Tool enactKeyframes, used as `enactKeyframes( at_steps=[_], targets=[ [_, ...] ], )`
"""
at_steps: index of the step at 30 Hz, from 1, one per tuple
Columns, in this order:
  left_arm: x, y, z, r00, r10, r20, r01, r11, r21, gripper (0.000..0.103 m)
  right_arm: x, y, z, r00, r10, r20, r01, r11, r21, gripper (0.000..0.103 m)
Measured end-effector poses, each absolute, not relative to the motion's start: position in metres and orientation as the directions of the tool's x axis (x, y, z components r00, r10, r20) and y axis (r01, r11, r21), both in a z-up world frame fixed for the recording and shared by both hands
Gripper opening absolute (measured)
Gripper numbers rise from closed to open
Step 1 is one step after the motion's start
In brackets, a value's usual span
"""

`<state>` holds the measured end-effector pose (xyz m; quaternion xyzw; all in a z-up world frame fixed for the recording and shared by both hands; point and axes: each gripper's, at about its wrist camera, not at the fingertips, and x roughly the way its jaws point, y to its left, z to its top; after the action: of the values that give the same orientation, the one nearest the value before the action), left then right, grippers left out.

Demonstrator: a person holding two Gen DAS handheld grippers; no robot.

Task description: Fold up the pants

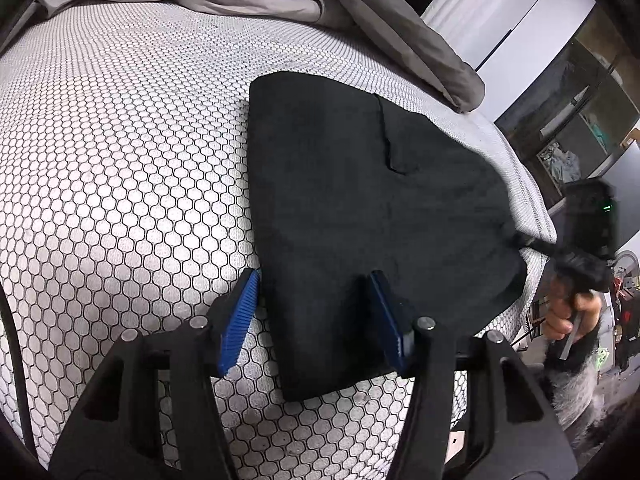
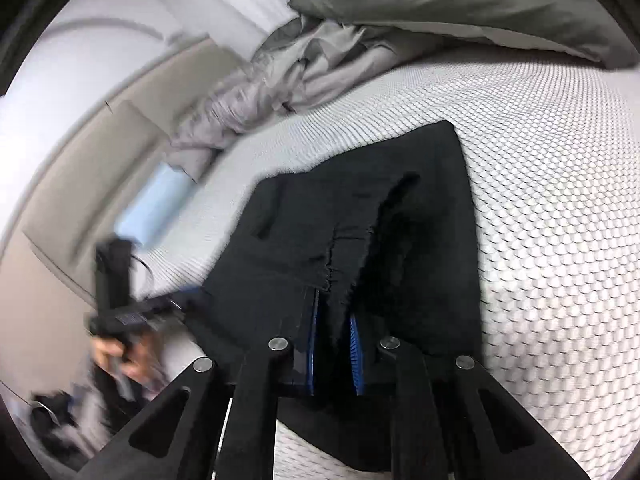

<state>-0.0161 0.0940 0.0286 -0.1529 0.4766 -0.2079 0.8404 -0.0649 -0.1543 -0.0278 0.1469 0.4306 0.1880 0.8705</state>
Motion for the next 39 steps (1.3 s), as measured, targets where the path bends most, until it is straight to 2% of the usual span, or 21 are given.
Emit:
enactKeyframes(
  at_steps=[1, 2, 3, 5, 6, 7, 9, 11, 12, 13, 16, 19, 22, 26, 28, 30, 33, 36, 39],
  targets=[
    [-0.012, 0.092, 0.027, 0.458, -0.492, -0.740, 0.203, 0.869, -0.452, 0.054, -0.059, -0.154, -0.043, 0.504, 0.418, -0.756, -0.176, 0.907, 0.384, 0.019],
    [-0.014, 0.092, 0.028, 0.463, -0.484, -0.743, 0.199, 0.873, -0.445, 0.054, -0.057, -0.157, -0.048, 0.491, 0.418, -0.764, -0.165, 0.906, 0.390, 0.019],
    [-0.009, 0.088, 0.028, 0.466, -0.479, -0.744, 0.195, 0.876, -0.441, 0.054, -0.061, -0.163, -0.045, 0.499, 0.446, -0.743, -0.161, 0.890, 0.426, 0.021],
    [-0.013, 0.090, 0.030, 0.469, -0.475, -0.744, 0.188, 0.877, -0.441, 0.054, -0.070, -0.174, -0.026, 0.550, 0.448, -0.705, -0.160, 0.885, 0.438, 0.031],
    [-0.012, 0.091, 0.030, 0.468, -0.476, -0.745, 0.185, 0.877, -0.444, 0.054, -0.075, -0.179, -0.019, 0.591, 0.427, -0.684, -0.157, 0.893, 0.422, 0.047],
    [-0.009, 0.090, 0.029, 0.466, -0.478, -0.744, 0.184, 0.875, -0.447, 0.054, -0.078, -0.185, -0.014, 0.623, 0.407, -0.668, -0.148, 0.900, 0.410, 0.056],
    [0.003, 0.085, 0.028, 0.465, -0.484, -0.741, 0.179, 0.871, -0.457, 0.053, -0.077, -0.197, -0.015, 0.639, 0.382, -0.667, -0.105, 0.903, 0.416, 0.055],
    [0.019, 0.083, 0.030, 0.479, -0.483, -0.733, 0.172, 0.870, -0.461, 0.044, -0.065, -0.204, -0.033, 0.591, 0.381, -0.711, -0.046, 0.896, 0.442, 0.054],
    [0.024, 0.084, 0.028, 0.482, -0.479, -0.733, 0.172, 0.873, -0.457, 0.041, -0.061, -0.205, -0.041, 0.566, 0.373, -0.735, -0.025, 0.899, 0.437, 0.043],
    [0.030, 0.084, 0.026, 0.488, -0.478, -0.730, 0.173, 0.873, -0.456, 0.037, -0.056, -0.205, -0.048, 0.543, 0.375, -0.752, -0.015, 0.899, 0.438, 0.027],
    [0.043, 0.082, 0.033, 0.499, -0.458, -0.735, 0.175, 0.885, -0.432, 0.032, -0.039, -0.194, -0.050, 0.557, 0.409, -0.723, -0.022, 0.878, 0.479, 0.014],
    [0.059, 0.082, 0.036, 0.519, -0.384, -0.764, 0.143, 0.920, -0.365, 0.032, -0.020, -0.181, -0.048, 0.575, 0.380, -0.725, -0.008, 0.888, 0.459, 0.013],
    [0.067, 0.086, 0.033, 0.512, -0.388, -0.766, 0.121, 0.916, -0.383, 0.032, -0.003, -0.180, -0.049, 0.584, 0.345, -0.735, 0.021, 0.898, 0.439, 0.014],
    [0.055, 0.094, 0.031, 0.526, -0.364, -0.769, 0.131, 0.928, -0.350, 0.034, -0.012, -0.185, -0.042, 0.571, 0.297, -0.765, -0.010, 0.935, 0.355, 0.020],
    [0.047, 0.094, 0.031, 0.534, -0.348, -0.771, 0.146, 0.936, -0.321, 0.034, -0.027, -0.193, -0.038, 0.582, 0.226, -0.781, -0.022, 0.964, 0.264, 0.028],
    [0.036, 0.098, 0.035, 0.544, -0.335, -0.770, 0.153, 0.941, -0.301, 0.034, -0.043, -0.203, -0.036, 0.590, 0.169, -0.789, -0.006, 0.979, 0.205, 0.031],
    [0.023, 0.103, 0.048, 0.562, -0.323, -0.761, 0.144, 0.945, -0.294, 0.034, -0.065, -0.226, -0.035, 0.600, 0.171, -0.782, 0.040, 0.969, 0.243, 0.031],
    [0.019, 0.094, 0.062, 0.595, -0.339, -0.729, 0.158, 0.938, -0.308, 0.034, -0.071, -0.228, -0.028, 0.606, 0.322, -0.727, -0.027, 0.922, 0.386, 0.031],
    [0.013, 0.088, 0.064, 0.605, -0.340, -0.720, 0.179, 0.939, -0.293, 0.034, -0.070, -0.221, -0.029, 0.580, 0.366, -0.728, -0.066, 0.912, 0.406, 0.031]
  ],
)
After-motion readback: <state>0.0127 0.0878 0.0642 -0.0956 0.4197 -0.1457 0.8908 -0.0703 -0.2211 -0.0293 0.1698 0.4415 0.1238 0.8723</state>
